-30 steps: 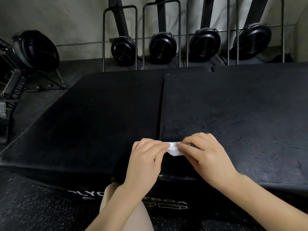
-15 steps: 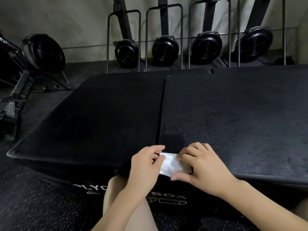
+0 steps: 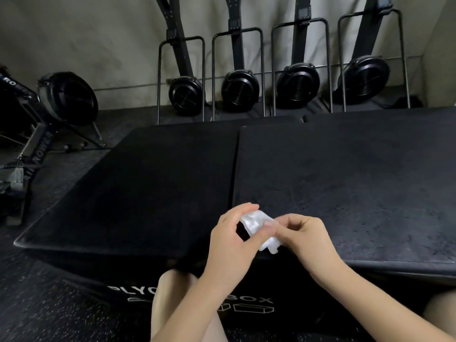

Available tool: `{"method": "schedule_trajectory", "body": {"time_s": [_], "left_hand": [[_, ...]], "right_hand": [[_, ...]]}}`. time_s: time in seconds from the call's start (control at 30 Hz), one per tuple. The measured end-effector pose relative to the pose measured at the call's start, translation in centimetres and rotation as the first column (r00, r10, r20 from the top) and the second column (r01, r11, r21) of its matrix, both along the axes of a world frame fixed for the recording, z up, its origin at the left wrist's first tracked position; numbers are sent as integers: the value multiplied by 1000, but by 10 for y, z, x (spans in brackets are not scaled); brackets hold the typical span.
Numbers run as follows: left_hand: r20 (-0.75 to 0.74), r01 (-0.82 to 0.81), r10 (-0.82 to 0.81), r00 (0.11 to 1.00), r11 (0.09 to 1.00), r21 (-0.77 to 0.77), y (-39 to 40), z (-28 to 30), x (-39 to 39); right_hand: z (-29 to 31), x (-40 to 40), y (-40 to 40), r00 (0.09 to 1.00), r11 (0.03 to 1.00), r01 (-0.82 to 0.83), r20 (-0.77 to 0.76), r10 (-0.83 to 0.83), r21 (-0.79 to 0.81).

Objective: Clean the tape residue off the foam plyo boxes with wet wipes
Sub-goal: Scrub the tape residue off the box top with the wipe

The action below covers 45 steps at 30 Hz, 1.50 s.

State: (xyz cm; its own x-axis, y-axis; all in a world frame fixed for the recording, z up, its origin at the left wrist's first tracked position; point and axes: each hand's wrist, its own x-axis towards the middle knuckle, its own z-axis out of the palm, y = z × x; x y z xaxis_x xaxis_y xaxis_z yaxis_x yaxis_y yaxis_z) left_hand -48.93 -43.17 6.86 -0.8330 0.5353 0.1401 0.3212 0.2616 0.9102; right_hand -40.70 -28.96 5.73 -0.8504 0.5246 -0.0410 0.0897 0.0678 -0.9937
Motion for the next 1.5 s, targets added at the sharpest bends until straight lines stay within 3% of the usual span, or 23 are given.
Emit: {"method": "schedule_trajectory", "body": {"time_s": [0.17, 0.3, 0.4, 0.5, 0.57, 0.7, 0.8, 0.97, 1.03, 1.13, 1.23, 1.37, 1.5], "left_hand": [[51, -77, 73, 996, 994, 80, 5, 3, -9], [25, -131, 131, 991, 991, 22, 14, 7, -21], [10, -127, 127, 992, 992, 20, 20, 13, -23], [44, -87, 84, 995, 994, 72, 22, 20, -25], [110, -67, 53, 992, 990, 127, 21, 23, -27], [267, -34, -33, 963, 969, 243, 18, 24, -34], [336, -18, -108, 936, 937, 349, 17, 21, -38], [269, 60, -151, 951, 946, 320, 14, 22, -43], [354, 193, -297, 887, 934, 300, 12, 29, -44], [478, 478, -521, 708, 851, 219, 11, 39, -40], [499, 588, -599, 627, 783, 202, 15, 46, -33], [473, 436, -562, 678, 827, 356, 21, 50, -21], [451, 175, -384, 805, 881, 439, 24, 51, -19]], "right_hand": [[3, 1, 11, 994, 988, -34, -110, 18, -149], [10, 0, 21, 992, 997, -21, -129, 12, -75], [18, -1, 25, 989, 997, 77, -121, -79, -24], [26, -1, 30, 974, 980, 180, -128, -189, -83], [31, -3, 34, 971, 973, 198, -111, -211, -123], [35, -6, 37, 971, 972, 230, -54, -233, -43], [36, -8, 40, 978, 977, 207, -24, -208, -43], [45, -6, 47, 994, 992, 10, 110, 4, -128], [51, -4, 46, 985, 983, -104, 124, 124, -155], [58, -6, 46, 954, 951, -258, 113, 279, -171], [67, -10, 49, 924, 935, -331, 160, 348, -127], [66, -14, 59, 968, 960, -155, 159, 195, -235], [34, -7, 65, 992, 842, 57, 123, 12, -536]]}}
